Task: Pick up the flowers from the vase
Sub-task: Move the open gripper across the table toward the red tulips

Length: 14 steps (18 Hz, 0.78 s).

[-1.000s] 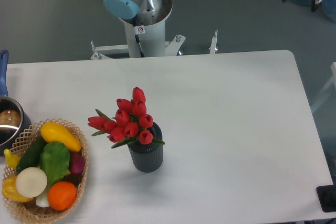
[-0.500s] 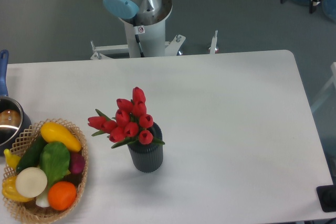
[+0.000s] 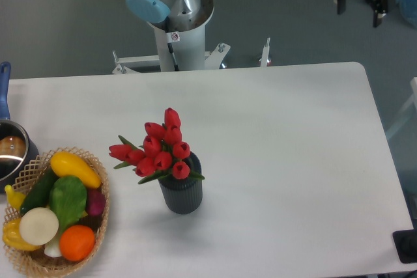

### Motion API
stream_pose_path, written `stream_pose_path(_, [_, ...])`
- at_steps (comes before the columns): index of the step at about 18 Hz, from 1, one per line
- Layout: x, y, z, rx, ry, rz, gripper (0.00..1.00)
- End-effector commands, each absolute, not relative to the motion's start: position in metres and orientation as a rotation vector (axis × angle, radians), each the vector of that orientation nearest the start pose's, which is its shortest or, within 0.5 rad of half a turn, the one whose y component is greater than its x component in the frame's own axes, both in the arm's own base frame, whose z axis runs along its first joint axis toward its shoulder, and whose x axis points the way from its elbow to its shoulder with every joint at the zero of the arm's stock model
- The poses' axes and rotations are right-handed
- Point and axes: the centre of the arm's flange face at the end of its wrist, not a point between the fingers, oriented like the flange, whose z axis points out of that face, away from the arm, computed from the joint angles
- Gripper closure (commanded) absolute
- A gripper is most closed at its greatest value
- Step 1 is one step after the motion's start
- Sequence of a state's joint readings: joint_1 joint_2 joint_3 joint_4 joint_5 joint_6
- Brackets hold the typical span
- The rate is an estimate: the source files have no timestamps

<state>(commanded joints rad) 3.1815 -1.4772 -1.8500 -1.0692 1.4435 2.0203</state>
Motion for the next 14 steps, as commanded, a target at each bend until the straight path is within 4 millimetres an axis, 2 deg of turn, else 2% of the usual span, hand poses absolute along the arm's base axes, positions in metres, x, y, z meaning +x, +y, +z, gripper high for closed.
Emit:
stream_pose_path(4, [-0.473,0.125,0.447,-2.983,0.644,0.508,0.00])
stream_pose_path(14, [-0.467,0.146,0.442,-2.974,0.616,0.482,0.00])
